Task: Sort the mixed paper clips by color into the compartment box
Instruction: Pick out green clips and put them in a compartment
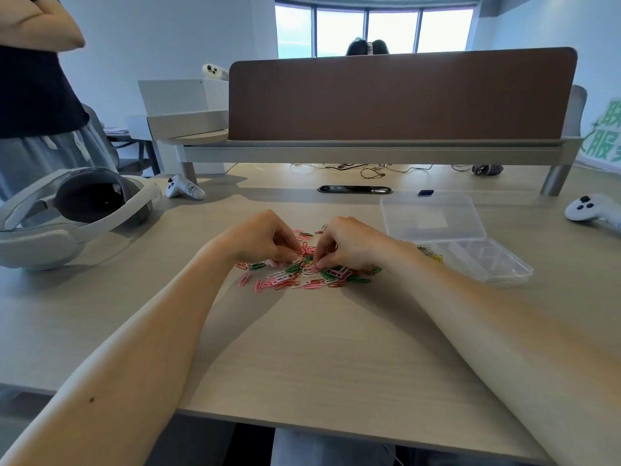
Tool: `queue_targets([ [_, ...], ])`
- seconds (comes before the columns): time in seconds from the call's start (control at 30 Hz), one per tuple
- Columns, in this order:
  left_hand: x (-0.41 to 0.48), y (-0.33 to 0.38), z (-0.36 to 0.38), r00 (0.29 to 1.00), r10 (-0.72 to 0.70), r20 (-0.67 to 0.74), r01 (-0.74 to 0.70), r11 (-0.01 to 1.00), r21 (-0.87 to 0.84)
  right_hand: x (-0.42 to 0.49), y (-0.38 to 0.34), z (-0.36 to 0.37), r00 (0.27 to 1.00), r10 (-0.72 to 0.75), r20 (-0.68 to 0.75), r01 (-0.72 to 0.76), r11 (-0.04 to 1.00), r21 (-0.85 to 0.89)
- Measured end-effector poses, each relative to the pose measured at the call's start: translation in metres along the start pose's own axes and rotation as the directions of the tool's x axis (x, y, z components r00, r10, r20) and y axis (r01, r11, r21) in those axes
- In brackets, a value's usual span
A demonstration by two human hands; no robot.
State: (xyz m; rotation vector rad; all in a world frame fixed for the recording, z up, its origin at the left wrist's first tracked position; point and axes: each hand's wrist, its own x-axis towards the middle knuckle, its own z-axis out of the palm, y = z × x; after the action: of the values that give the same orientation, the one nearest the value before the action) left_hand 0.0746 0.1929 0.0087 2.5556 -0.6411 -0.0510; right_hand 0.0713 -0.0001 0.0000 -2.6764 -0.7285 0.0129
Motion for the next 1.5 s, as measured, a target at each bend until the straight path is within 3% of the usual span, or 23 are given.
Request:
queue_targets([
  [0.13,0.001,0.007,0.005,1.000,0.001,0.022,-0.002,1.000,0.025,-0.001,0.001,-0.005,1.000,0.023,0.007,-0.022,0.997,-0.076],
  [0.27,0.003,0.010,0.008,1.000,-0.002,0.016,0.001,0.998,0.069,-0.001,-0.002,-0.004,1.000,0.006,-0.022,-0.007,0.999,-0.038],
  [0.43,0.003,0.009,0.009,0.999,-0.015,-0.034,0.019,0.994,0.112,-0.002,-0.004,-0.006,0.999,-0.008,0.049,0.010,0.998,-0.054],
  [0.63,0.005,0.001,0.007,0.988,-0.014,-0.153,0.031,0.993,0.110,0.004,-0.005,-0.005,0.996,-0.040,-0.084,0.037,0.999,-0.038],
  [1.17,0.007,-0.007,0.007,0.971,-0.056,-0.232,0.079,0.993,0.090,0.010,-0.014,-0.003,0.998,-0.028,0.064,0.036,0.992,-0.125],
  [1.5,0.008,-0.009,0.006,0.970,-0.051,-0.238,0.071,0.994,0.078,0.011,-0.008,-0.005,0.999,-0.036,0.032,0.039,0.996,-0.084],
])
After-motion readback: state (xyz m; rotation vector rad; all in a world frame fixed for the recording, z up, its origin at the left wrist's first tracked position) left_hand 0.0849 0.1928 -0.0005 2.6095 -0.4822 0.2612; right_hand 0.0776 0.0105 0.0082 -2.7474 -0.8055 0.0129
